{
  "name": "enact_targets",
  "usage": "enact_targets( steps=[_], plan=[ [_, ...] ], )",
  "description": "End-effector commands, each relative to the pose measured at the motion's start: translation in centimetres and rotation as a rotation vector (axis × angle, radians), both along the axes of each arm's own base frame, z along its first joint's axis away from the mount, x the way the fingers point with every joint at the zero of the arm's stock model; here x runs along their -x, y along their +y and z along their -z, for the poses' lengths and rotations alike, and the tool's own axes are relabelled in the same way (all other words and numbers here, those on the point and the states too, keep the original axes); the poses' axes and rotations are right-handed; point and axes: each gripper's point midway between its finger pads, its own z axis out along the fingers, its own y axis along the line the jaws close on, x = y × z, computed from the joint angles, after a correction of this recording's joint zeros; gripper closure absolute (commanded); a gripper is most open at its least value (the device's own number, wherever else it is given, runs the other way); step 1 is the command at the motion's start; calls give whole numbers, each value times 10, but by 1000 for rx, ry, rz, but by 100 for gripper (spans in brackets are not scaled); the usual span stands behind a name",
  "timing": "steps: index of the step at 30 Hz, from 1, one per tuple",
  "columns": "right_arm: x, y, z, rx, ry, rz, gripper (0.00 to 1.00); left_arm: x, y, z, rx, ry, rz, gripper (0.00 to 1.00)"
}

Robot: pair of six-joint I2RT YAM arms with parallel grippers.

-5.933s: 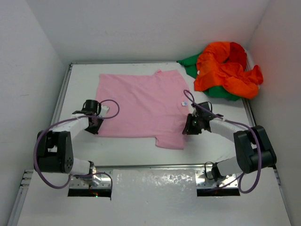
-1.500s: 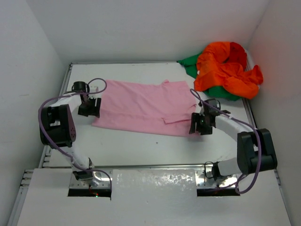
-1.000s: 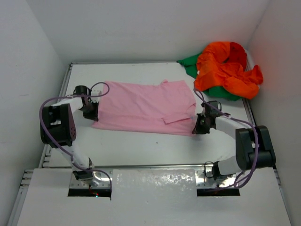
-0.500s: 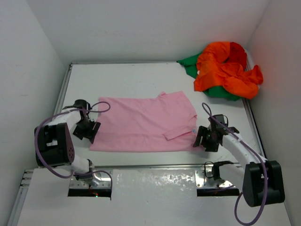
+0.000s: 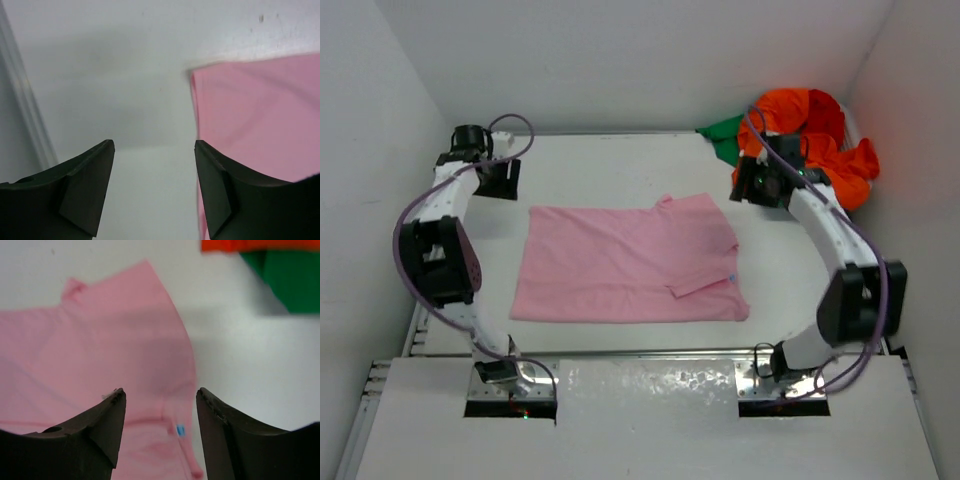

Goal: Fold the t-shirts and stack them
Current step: Fold the flattened tshirt in 1/3 of the way, then grap the side of the flattened tshirt furthest away from the robot with both arms

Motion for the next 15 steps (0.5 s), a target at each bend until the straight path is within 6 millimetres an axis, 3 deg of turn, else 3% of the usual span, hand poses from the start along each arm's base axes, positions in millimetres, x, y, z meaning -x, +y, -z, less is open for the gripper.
enact_targets(
  steps=[1,4,6,12,15],
  plan=[
    [-59,22,13,-66,-11,-74,42,-37,-13,32,167,15,-77,37],
    [-102,28,48,-84,48,-76,42,-62,-20,40,180,-5,-63,37],
    [-130,32,75,-79,99,-73,41,-70,-28,57,181,12,-45,37],
    [-153,40,151,-109,236,-47,40,-81,-39,93,213,32,-42,36],
    [-154,47,166,-149,249,-41,40,-82,-39,105,226,52,-48,36]
  ],
)
